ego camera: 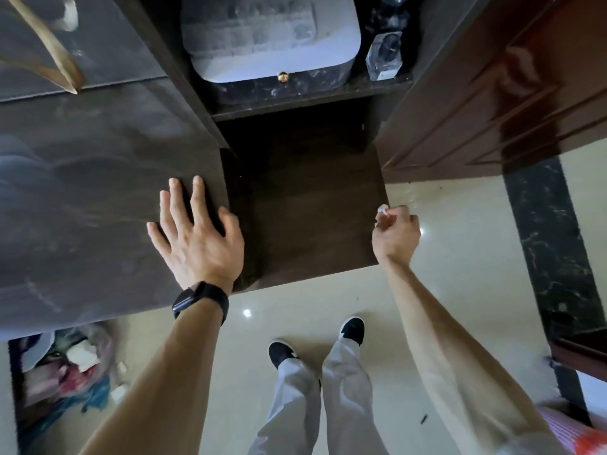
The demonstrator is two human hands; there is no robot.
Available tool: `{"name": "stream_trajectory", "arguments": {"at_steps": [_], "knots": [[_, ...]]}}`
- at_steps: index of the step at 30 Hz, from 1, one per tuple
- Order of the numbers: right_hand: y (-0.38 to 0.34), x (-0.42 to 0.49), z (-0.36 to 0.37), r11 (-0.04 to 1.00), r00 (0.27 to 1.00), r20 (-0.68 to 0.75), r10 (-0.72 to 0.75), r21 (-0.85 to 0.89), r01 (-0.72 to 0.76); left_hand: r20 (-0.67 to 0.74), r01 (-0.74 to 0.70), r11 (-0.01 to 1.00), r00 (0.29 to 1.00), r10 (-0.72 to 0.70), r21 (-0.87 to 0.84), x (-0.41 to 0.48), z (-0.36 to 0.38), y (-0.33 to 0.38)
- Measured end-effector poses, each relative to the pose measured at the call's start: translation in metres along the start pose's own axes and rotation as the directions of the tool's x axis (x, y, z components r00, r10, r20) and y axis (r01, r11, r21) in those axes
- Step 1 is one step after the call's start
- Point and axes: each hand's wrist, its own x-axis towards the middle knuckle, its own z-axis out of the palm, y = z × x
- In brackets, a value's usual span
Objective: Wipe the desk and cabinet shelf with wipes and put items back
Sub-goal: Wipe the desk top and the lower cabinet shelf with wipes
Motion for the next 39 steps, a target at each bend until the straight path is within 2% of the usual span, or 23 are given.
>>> {"name": "stream_trajectory", "arguments": {"at_steps": [3,6,9,14,18,20,22,25,29,31,32,34,36,38,39], "knots": [[0.016,-0.022,-0.005,0.995,0.995,-0.018,0.094,0.038,-0.093,0.005,-0.006,1.000,1.000,0.006,0.012,0.001,0.000,-0.001],[0.037,-0.057,-0.019,0.996,0.998,-0.013,0.069,0.062,-0.068,0.014,-0.005,1.000,1.000,0.005,0.014,-0.001,-0.002,0.000],[0.026,-0.039,-0.022,0.993,0.994,0.044,0.099,0.063,-0.102,0.008,0.000,1.000,1.000,0.000,0.008,-0.002,-0.002,0.000],[-0.015,0.032,0.020,0.979,0.989,0.028,0.148,0.140,-0.150,0.017,-0.002,1.000,1.000,0.002,0.020,0.000,-0.001,0.001],[0.018,0.002,0.012,0.974,0.986,0.058,0.156,0.156,-0.163,0.016,-0.025,1.000,1.000,0.025,0.019,0.000,-0.002,0.000],[0.050,-0.023,0.002,0.951,0.973,0.090,0.213,0.208,-0.227,0.023,-0.016,1.000,1.000,0.016,0.021,0.001,-0.003,0.001],[0.071,-0.032,0.001,0.953,0.962,0.149,0.227,0.170,-0.251,0.035,-0.012,1.000,0.999,0.011,0.022,0.001,-0.004,0.001],[0.038,-0.009,0.002,0.947,0.972,0.099,0.215,0.222,-0.232,0.032,-0.012,1.000,0.999,0.012,0.018,0.001,-0.003,0.000],[-0.028,0.042,0.024,0.983,0.991,0.066,0.117,0.136,-0.125,0.029,-0.001,1.000,1.000,0.001,0.022,0.001,0.000,-0.001],[-0.062,0.034,0.035,0.996,0.995,0.082,-0.051,0.072,0.045,0.027,-0.002,1.000,1.000,0.002,0.021,0.001,0.001,-0.001],[-0.074,0.016,0.042,0.983,0.979,0.125,-0.159,0.110,0.146,0.021,-0.003,1.000,1.000,0.002,0.021,0.002,0.002,-0.001],[-0.086,-0.048,0.056,0.944,0.903,0.285,-0.321,0.176,0.280,0.012,-0.003,1.000,1.000,0.002,0.021,0.002,0.001,-0.001],[-0.083,-0.105,0.060,0.880,0.760,0.449,-0.470,0.177,0.440,0.012,-0.004,1.000,1.000,0.004,0.017,0.000,-0.001,0.000],[-0.069,-0.123,0.058,0.763,0.638,0.453,-0.622,0.167,0.625,0.014,-0.004,1.000,1.000,0.004,0.010,0.000,-0.002,0.000],[-0.057,-0.112,0.059,0.722,0.619,0.412,-0.668,0.160,0.673,0.014,-0.002,1.000,1.000,0.002,0.006,0.000,-0.001,0.000]]}}
